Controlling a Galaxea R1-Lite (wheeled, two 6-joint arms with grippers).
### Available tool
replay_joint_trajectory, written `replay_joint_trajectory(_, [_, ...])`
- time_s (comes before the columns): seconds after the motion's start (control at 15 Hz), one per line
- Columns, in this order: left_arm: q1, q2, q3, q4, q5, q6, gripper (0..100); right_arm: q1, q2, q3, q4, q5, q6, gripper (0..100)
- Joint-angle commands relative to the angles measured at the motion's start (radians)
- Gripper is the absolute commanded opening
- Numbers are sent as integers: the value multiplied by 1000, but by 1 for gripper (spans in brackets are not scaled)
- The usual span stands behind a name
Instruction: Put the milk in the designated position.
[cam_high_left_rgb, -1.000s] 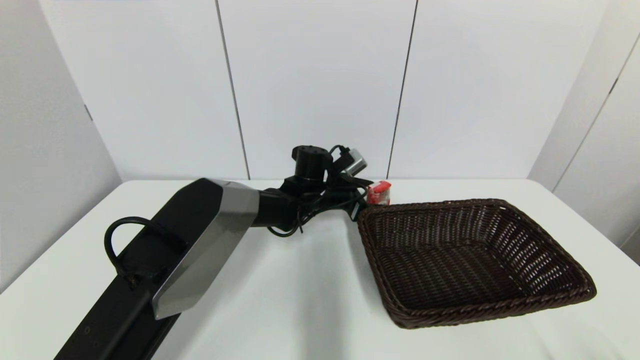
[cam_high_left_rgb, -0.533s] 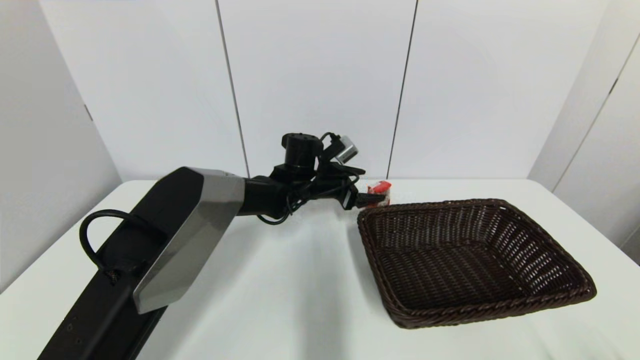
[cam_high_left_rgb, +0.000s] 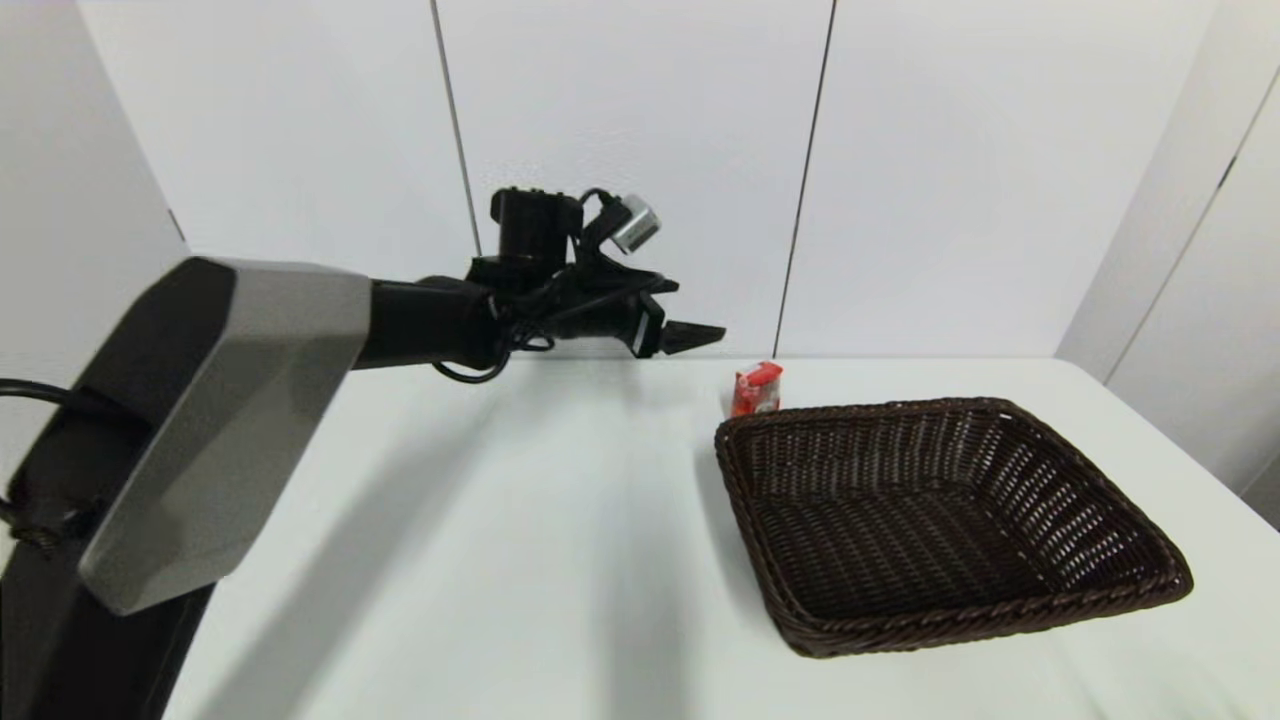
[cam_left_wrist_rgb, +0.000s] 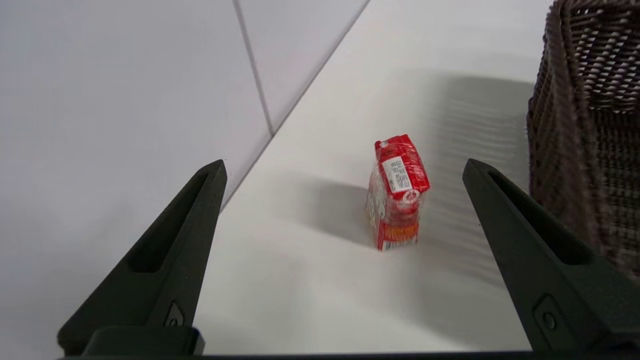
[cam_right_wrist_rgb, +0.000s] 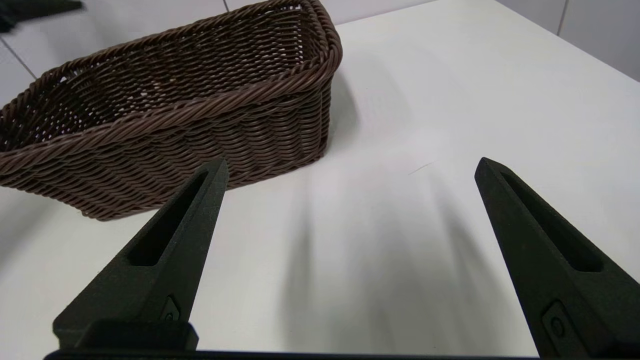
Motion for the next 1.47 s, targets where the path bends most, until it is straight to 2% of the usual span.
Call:
replay_joint_trajectory(0.07, [84, -356, 247, 77, 158, 17, 100, -1, 2, 0, 0, -1, 1, 100])
replay_joint_trajectory(0.33, [195, -781, 754, 72, 330, 11, 100, 1, 2, 0, 0, -1, 1, 100])
replay_joint_trajectory(0.47, [267, -1002, 993, 72, 377, 7, 100, -1, 2, 0, 0, -1, 1, 100])
replay_joint_trajectory(0.6, [359, -1218, 1206, 63, 384, 4, 100, -1, 2, 0, 0, -1, 1, 100])
replay_joint_trajectory(0.73, [432, -1376, 1349, 40, 384, -7, 100, 1, 2, 0, 0, -1, 1, 100])
replay_joint_trajectory(1.0, [491, -1626, 1600, -104, 381, -7, 100, 1, 2, 0, 0, -1, 1, 100])
replay_joint_trajectory(1.2, [517, -1835, 1720, -81, 377, -22, 100, -1, 2, 0, 0, 1, 1, 100])
replay_joint_trajectory(1.47, [501, -2091, 1817, 25, 390, -153, 100, -1, 2, 0, 0, 1, 1, 100])
